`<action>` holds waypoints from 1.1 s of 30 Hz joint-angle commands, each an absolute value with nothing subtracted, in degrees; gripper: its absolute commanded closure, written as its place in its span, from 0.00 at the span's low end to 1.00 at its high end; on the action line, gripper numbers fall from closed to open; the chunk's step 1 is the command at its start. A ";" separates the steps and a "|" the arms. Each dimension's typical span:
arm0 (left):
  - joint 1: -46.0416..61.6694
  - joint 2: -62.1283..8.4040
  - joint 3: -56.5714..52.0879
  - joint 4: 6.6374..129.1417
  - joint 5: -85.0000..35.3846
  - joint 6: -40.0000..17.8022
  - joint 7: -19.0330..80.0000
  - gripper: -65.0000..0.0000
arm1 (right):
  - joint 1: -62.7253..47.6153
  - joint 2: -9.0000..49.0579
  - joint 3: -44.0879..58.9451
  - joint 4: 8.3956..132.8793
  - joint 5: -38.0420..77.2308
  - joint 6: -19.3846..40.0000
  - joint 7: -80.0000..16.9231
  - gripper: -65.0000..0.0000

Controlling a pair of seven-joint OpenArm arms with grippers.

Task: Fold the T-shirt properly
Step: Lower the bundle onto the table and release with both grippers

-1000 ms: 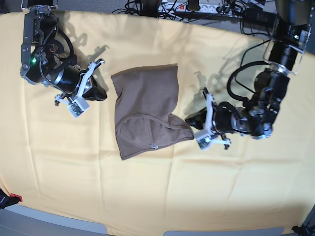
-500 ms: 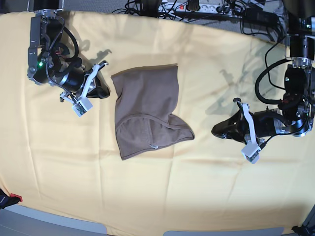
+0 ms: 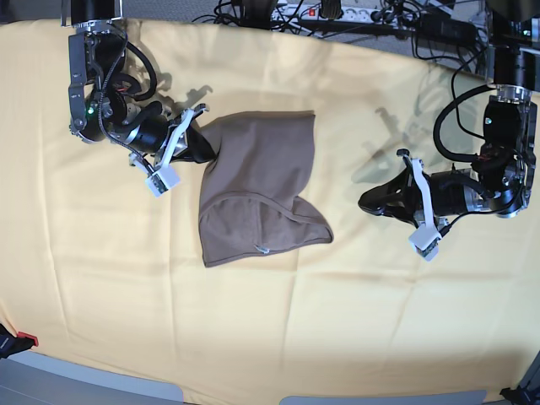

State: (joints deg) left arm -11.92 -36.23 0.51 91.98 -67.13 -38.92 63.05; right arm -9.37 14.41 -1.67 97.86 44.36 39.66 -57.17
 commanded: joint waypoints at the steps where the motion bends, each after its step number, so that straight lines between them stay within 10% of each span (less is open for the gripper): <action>1: -13.02 -37.19 -0.14 93.01 -68.40 -39.42 61.89 1.00 | -9.72 14.79 -1.50 98.54 45.52 40.00 -59.61 1.00; 33: -12.08 -25.67 0.71 92.99 -78.87 -40.00 68.97 1.00 | -15.55 13.13 5.30 115.35 60.88 40.00 -61.76 1.00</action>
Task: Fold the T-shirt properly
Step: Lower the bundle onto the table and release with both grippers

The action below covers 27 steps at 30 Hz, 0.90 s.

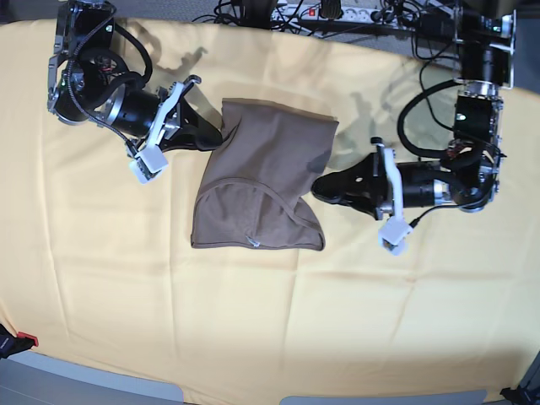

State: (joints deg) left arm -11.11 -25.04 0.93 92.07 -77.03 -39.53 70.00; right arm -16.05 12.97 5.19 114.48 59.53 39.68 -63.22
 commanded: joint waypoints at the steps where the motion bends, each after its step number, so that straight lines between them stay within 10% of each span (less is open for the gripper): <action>1: -12.08 -24.73 1.54 92.95 -77.17 -40.00 68.31 1.00 | -15.55 13.10 4.47 115.35 60.55 40.00 -61.73 1.00; 11: -12.08 -22.72 12.64 91.98 -47.13 -40.00 51.37 1.00 | -15.59 13.06 -3.42 115.09 46.50 40.00 -56.58 1.00; 27: -9.43 -26.17 12.95 88.86 -40.97 -40.00 51.00 1.00 | -18.94 13.23 -3.38 111.61 41.04 40.00 -59.90 1.00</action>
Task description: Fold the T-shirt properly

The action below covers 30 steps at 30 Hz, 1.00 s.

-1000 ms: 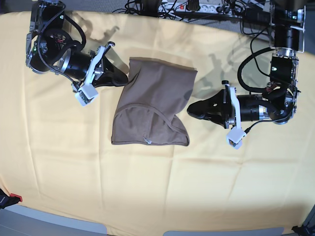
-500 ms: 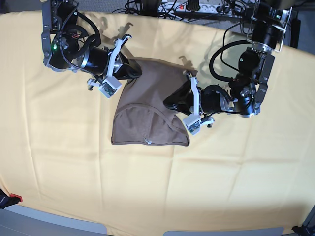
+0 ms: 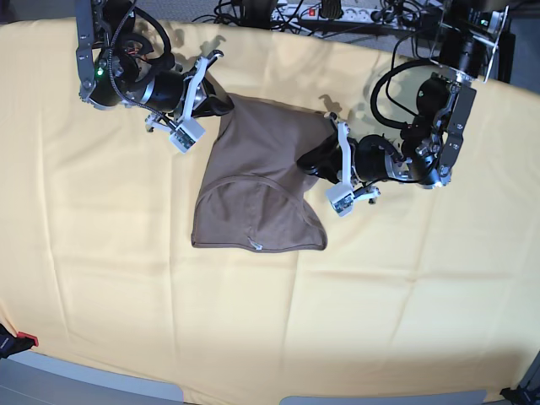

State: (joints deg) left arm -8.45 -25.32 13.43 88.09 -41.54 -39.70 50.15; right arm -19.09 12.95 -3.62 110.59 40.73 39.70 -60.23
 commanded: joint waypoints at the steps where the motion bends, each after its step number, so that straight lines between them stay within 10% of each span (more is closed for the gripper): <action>1: -9.41 -26.70 12.64 89.84 -40.97 -40.00 51.00 1.00 | -19.27 13.23 -3.38 112.22 40.14 40.00 -59.94 1.00; 12: -8.27 -33.47 1.58 101.03 -59.11 -39.64 59.37 1.00 | -20.69 13.21 2.35 121.82 43.57 38.79 -60.60 1.00; 24: 6.11 -35.40 -17.15 108.79 -83.15 -40.00 70.41 1.00 | -24.05 13.19 26.87 122.21 83.59 40.00 -73.71 1.00; 30: 16.64 -35.40 -25.61 115.66 -85.00 -40.00 73.45 1.00 | -29.67 13.23 37.30 122.61 85.00 40.00 -80.00 1.00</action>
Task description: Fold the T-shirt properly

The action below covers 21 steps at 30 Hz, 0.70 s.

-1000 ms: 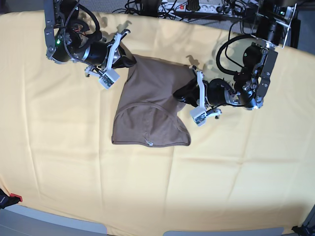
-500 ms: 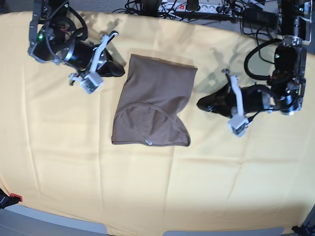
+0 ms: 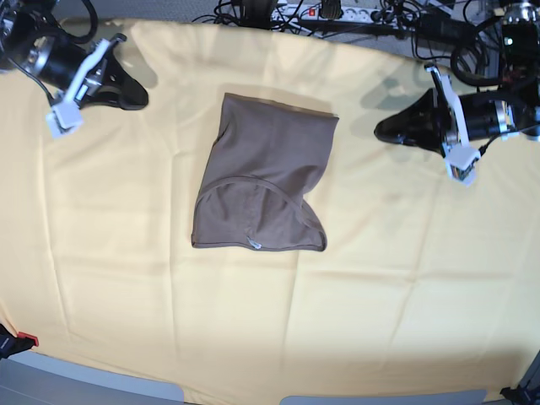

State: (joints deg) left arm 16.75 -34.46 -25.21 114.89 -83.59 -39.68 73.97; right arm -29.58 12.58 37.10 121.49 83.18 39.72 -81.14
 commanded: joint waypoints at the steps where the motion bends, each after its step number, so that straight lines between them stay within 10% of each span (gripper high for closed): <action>1: 18.81 -35.40 -26.83 117.10 -85.00 -40.00 73.43 1.00 | -31.24 13.21 38.70 122.83 85.00 40.00 -80.00 1.00; 21: 60.20 -31.20 -38.61 129.97 -78.81 -40.00 76.84 1.00 | -64.86 13.19 46.89 125.67 85.00 40.00 -80.00 1.00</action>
State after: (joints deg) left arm 59.55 -30.70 -38.28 129.43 -77.58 -39.57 77.34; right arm -64.01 12.75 46.48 125.21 84.31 39.94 -80.12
